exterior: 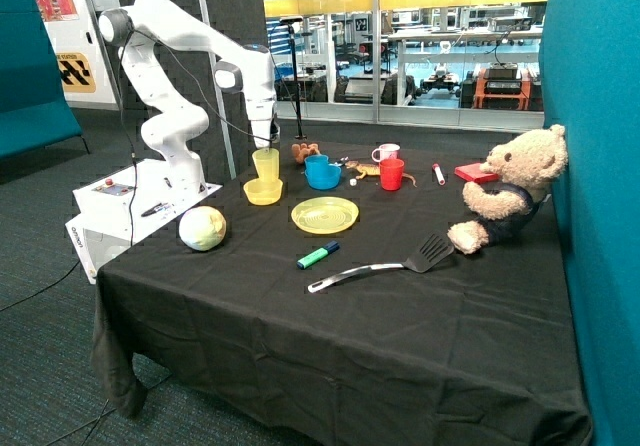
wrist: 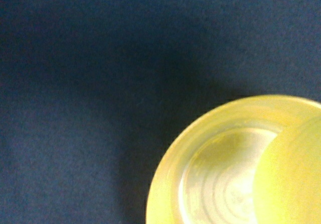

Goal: Match the cups with the appropriate bowls

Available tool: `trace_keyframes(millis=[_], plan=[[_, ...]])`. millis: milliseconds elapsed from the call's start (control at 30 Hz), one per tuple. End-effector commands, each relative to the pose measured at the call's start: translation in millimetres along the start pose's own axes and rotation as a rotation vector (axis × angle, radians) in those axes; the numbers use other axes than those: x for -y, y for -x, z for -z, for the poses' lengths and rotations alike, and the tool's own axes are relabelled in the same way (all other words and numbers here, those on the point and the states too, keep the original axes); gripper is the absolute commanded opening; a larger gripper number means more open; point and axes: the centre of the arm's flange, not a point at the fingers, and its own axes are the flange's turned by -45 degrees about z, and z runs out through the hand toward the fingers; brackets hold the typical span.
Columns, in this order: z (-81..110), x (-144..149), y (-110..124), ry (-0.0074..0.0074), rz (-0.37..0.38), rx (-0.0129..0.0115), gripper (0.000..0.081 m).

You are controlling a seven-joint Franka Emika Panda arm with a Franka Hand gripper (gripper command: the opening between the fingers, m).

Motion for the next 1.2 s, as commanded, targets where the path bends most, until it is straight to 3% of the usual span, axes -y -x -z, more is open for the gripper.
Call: trace_keyframes(millis=[0, 700, 1167], plan=[[-6.0, 3.9, 15.9, 0.0015, 0.001, -0.0011, 0.0000], [-43.1, 2.1, 22.0, 0.0015, -0.012, -0.0011, 0.0000], [-51.0, 3.7, 21.5, 0.0015, -0.015, -0.0011, 0.0000]])
